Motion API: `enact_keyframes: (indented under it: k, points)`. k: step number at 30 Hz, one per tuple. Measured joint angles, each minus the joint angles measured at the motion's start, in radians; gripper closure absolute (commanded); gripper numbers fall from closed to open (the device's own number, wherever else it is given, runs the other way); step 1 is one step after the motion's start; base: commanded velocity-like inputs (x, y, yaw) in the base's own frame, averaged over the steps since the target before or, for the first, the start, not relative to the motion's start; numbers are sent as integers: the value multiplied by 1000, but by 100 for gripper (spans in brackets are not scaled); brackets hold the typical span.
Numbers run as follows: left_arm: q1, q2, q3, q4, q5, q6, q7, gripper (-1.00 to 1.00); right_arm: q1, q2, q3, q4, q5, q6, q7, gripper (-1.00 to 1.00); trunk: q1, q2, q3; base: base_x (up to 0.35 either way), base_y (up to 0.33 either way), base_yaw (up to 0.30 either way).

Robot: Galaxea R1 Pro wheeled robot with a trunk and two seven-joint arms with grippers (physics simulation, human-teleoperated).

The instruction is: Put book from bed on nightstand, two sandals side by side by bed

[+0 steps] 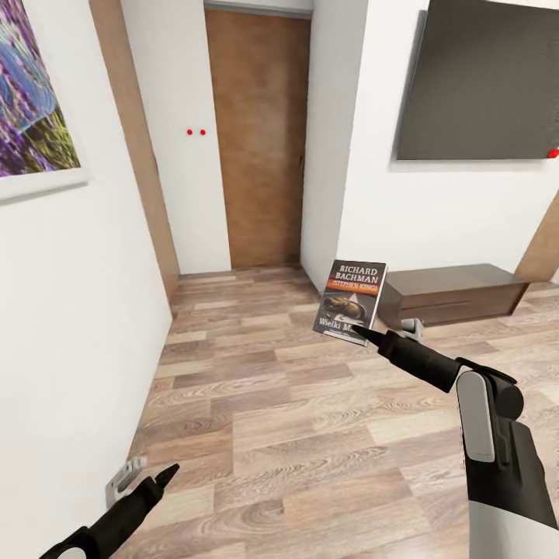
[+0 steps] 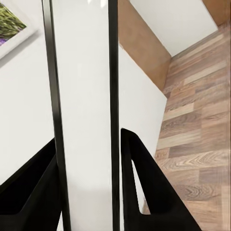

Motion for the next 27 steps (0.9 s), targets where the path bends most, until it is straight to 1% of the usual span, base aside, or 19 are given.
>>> enact_keyframes:
  k: [15, 22, 23, 24, 27]
  points:
    - [-2, 0, -1, 1, 0, 0, 0, -100, -2, -1, 0, 0, -1, 0, 0, 100, 0, 0, 0, 326, 0, -265]
    - [-4, -2, -1, 1, -37, 1, 0, -100, -3, -1, -1, 0, 0, 0, -1, 100, 0, 0, 0, 326, 0, -266]
    - [-8, -13, -1, 2, -51, 1, 0, -100, -4, -7, -15, 0, -1, -1, 0, 100, 0, 0, 0, 326, 0, -266]
    - [-10, -14, -1, 2, -53, 1, 0, -100, -4, -11, -20, 0, 4, -2, 0, 100, 0, 0, 0, 326, 0, -266]
    - [-13, -17, -2, 4, -55, 2, 0, -100, -3, -23, -30, 0, -4, -1, 0, 100, 0, 0, 0, 326, 0, -266]
